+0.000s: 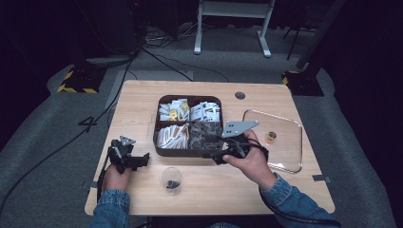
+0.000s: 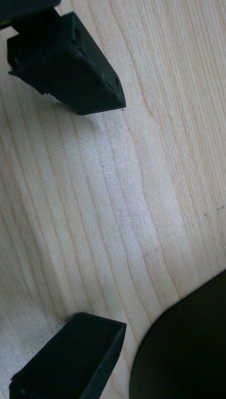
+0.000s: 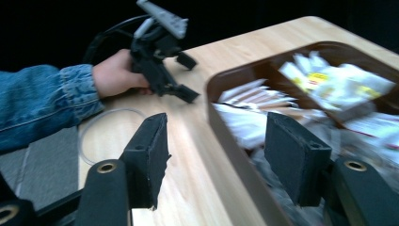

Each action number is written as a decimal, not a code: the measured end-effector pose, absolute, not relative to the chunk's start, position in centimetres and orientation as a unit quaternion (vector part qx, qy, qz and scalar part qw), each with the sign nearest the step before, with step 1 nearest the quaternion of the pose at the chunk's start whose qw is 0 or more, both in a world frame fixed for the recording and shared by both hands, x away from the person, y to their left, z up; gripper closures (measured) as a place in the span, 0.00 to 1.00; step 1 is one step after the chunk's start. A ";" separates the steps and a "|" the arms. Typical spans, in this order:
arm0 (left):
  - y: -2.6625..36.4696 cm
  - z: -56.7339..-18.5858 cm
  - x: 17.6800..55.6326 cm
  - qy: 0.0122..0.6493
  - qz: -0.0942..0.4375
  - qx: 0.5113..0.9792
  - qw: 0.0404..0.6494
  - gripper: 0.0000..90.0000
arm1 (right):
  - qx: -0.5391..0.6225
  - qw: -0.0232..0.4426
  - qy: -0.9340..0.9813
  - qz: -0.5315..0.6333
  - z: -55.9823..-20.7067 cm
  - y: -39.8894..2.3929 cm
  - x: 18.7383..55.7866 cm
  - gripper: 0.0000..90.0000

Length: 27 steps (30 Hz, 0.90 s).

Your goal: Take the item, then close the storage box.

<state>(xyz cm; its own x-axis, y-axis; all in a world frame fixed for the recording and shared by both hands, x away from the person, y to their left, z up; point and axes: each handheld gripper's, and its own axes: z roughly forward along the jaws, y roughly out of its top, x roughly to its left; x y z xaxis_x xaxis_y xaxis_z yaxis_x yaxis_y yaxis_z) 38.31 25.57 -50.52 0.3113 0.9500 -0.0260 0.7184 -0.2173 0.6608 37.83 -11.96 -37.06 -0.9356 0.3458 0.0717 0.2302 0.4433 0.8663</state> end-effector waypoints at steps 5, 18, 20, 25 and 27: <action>25.6 -50.5 38.4 0.552 0.198 0.755 0.294 0.00 | 0.201 0.081 0.839 0.498 -36.8 -15.1 38.5 0.43; 25.6 -50.5 38.3 0.554 0.198 0.754 0.292 0.00 | 0.268 0.144 0.833 0.462 -38.3 -21.8 41.1 0.40; 25.6 -50.5 38.3 0.554 0.199 0.754 0.292 0.00 | 0.277 0.148 0.834 0.455 -38.6 -22.5 41.5 0.40; 25.6 -50.5 38.2 0.555 0.199 0.753 0.292 0.00 | 0.305 0.173 0.827 0.439 -39.4 -24.8 42.8 0.40; 25.6 -50.5 38.3 0.554 0.199 0.754 0.292 0.00 | 0.320 0.178 0.823 0.433 -39.9 -25.6 43.2 0.39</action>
